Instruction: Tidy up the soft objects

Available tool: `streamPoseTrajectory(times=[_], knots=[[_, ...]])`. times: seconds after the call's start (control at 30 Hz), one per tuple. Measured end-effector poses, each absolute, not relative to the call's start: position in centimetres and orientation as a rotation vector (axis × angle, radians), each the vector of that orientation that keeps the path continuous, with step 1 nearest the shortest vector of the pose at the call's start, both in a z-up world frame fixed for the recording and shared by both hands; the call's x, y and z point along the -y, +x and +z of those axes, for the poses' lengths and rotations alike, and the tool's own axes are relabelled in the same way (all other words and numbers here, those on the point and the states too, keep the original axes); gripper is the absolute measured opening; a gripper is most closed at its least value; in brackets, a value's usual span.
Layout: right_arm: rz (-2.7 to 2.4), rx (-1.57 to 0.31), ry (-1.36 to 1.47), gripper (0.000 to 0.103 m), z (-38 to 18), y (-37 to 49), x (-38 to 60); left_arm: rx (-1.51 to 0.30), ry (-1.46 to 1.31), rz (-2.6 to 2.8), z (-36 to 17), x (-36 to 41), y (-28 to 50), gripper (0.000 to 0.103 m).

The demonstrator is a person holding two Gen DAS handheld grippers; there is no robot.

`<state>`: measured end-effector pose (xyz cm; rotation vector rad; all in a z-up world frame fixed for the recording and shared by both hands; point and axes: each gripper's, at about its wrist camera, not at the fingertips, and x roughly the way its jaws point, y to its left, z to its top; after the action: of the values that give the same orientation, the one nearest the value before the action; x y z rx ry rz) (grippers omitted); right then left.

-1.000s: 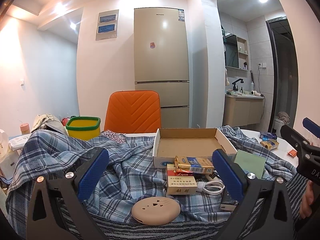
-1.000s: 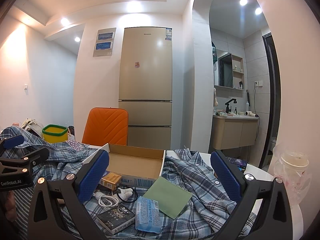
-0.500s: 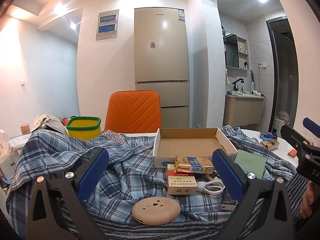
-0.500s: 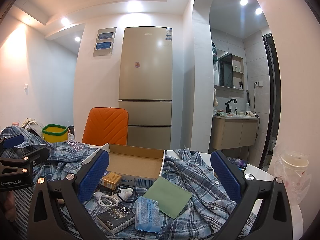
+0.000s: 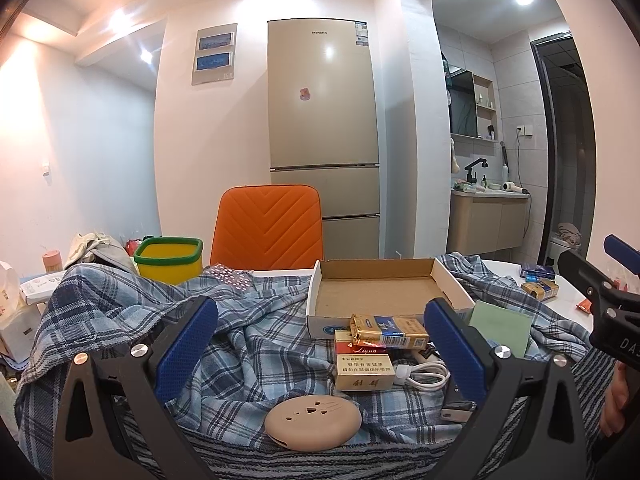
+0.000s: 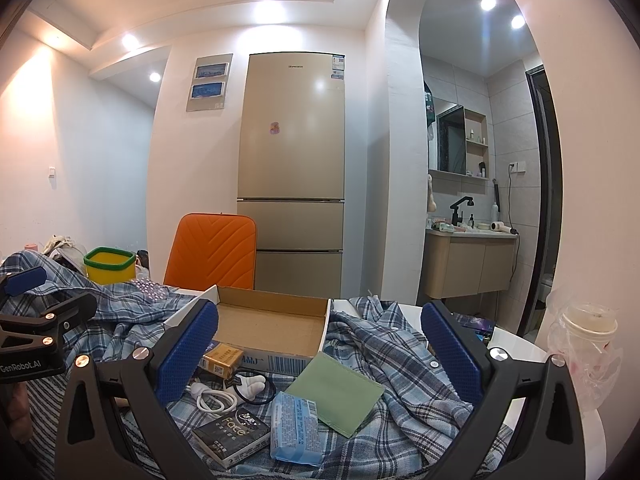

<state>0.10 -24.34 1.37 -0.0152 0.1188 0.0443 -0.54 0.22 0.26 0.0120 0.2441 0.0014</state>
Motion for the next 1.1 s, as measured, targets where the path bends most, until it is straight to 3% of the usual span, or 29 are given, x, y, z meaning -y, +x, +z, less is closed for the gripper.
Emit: streamPoseTrajectory(times=[0.7,1.1], knots=[[0.033,-0.102,-0.033,0.103,1.8,-0.4,24.3,-0.269,-0.014,-0.018,0.2,-0.6,-0.5,0.103],[0.048,-0.255,-0.002,0.103,4.8,0.6,23.3,-0.466,0.042,-0.098,2.3,-0.7,0.5,0.100]])
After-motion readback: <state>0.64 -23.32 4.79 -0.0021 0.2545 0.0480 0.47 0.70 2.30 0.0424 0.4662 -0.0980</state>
